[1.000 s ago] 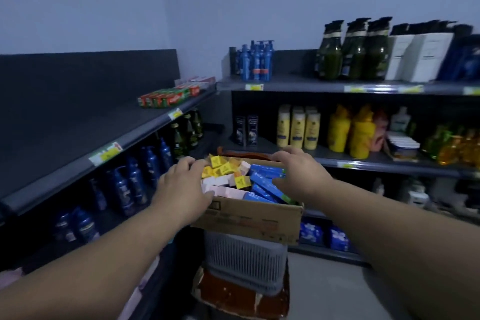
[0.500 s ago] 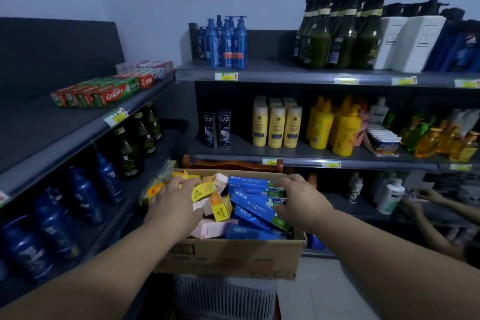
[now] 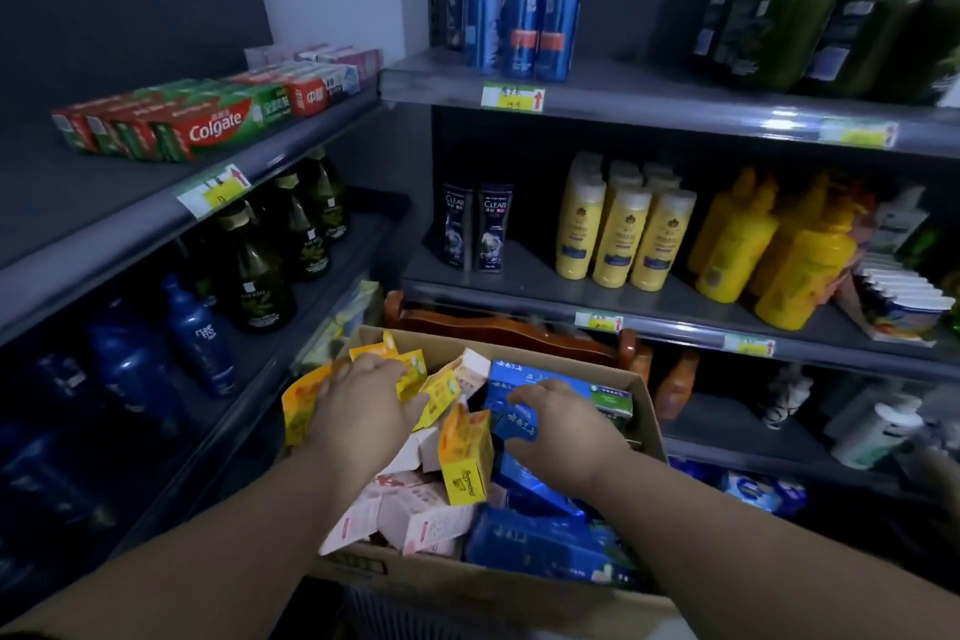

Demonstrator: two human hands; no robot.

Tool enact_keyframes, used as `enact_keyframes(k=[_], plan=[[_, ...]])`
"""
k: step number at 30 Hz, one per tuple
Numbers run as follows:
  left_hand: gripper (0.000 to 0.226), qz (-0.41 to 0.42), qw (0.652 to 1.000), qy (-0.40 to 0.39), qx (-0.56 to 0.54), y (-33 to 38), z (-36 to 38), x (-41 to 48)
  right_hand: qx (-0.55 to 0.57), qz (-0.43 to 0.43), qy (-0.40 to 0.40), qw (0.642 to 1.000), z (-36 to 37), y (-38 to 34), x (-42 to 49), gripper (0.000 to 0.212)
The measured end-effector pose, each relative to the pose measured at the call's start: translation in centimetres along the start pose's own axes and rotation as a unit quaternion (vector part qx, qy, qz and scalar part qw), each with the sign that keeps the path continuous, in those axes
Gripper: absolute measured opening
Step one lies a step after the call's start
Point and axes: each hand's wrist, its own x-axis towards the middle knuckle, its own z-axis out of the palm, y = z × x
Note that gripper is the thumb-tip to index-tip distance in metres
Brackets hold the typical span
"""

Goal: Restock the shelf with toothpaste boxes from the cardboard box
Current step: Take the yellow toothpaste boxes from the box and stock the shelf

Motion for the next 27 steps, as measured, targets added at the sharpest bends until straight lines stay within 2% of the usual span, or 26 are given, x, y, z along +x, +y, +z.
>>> enact_keyframes(k=[4,9,11,14,17,19,20,23,27], plan=[[0.030,-0.001,1.000,0.031,-0.003,0.9,1.6,1.8,0.004,-0.031,-0.023,0.999,0.2,1.2,2.3,0.049],[0.032,-0.001,0.980,0.166,-0.108,1.4,1.0,1.8,0.028,-0.052,-0.027,0.998,-0.8,2.6,4.4,0.045],[0.030,-0.018,0.971,0.192,-0.142,1.7,-0.4,1.5,0.053,-0.051,-0.009,0.997,-1.2,2.5,5.3,0.041],[0.033,-0.027,0.959,0.212,-0.186,2.4,-2.1,1.1,0.155,-0.035,0.010,0.987,-2.0,1.5,6.4,0.034],[0.031,-0.021,0.950,0.217,-0.224,3.1,-3.4,0.9,0.210,-0.048,0.058,0.975,-3.0,0.7,7.1,0.055],[0.027,-0.022,0.947,0.199,-0.250,3.3,-4.3,0.8,0.257,-0.071,0.063,0.962,-3.8,0.4,7.5,0.067],[0.026,-0.027,0.947,0.183,-0.264,3.2,-4.7,0.8,0.302,-0.077,0.051,0.949,-4.3,0.3,7.8,0.060],[0.024,-0.047,0.938,0.134,-0.316,2.9,-5.5,1.0,0.433,-0.069,0.018,0.899,-5.8,-0.2,8.4,0.015],[0.019,-0.085,0.939,0.164,-0.290,1.5,-5.2,1.6,0.365,-0.096,0.078,0.923,-6.8,0.2,8.7,0.012]])
